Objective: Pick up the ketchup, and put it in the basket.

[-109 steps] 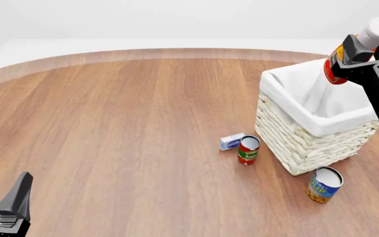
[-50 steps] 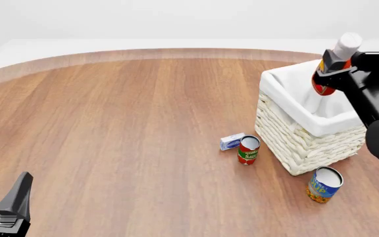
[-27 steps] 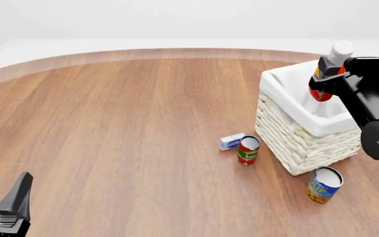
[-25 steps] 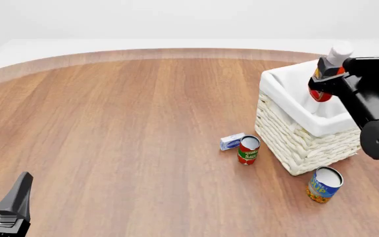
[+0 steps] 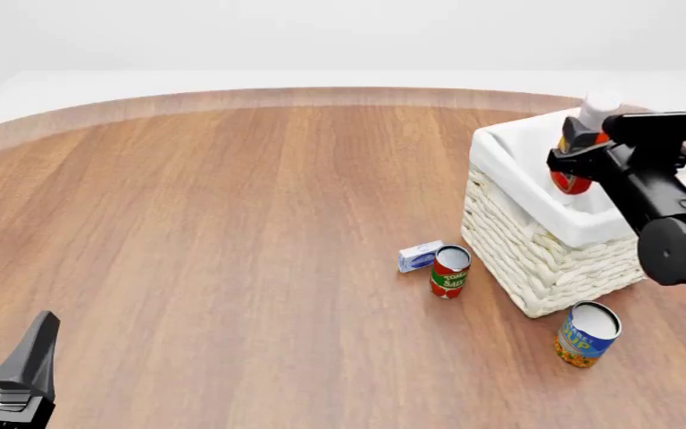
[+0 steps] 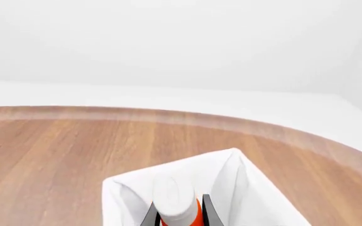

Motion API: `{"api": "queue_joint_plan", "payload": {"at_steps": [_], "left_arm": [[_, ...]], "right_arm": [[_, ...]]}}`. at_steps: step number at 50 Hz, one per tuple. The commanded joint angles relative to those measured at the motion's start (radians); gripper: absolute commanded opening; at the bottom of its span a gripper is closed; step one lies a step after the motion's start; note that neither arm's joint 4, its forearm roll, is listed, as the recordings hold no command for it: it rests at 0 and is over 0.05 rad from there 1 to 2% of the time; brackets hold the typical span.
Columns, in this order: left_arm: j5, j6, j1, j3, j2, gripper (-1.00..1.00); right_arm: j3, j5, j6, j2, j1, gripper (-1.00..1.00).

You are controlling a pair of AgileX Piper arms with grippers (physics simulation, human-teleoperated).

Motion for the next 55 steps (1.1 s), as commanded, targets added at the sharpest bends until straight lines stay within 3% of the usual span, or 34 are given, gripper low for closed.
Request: {"api": "queue_joint_plan", "payload": {"at_steps": [1, 32, 33, 55], "left_arm": [[0.0, 0.0, 0.0, 0.0, 0.0, 1.0], [0.0, 0.0, 0.0, 0.0, 0.0, 1.0], [0.0, 0.0, 0.0, 0.0, 0.0, 1.0], [0.0, 0.0, 0.0, 0.0, 0.0, 1.0]], "right_arm": [[-0.009, -0.002, 0.011, 0.022, -0.001, -1.0], [-0.005, -0.003, 0.02, 0.037, 0.004, -1.0], [-0.005, -0.005, 0.02, 0.036, 0.004, 1.0], [-0.001, -0.008, 0.022, 0.041, 0.013, 1.0]]}}
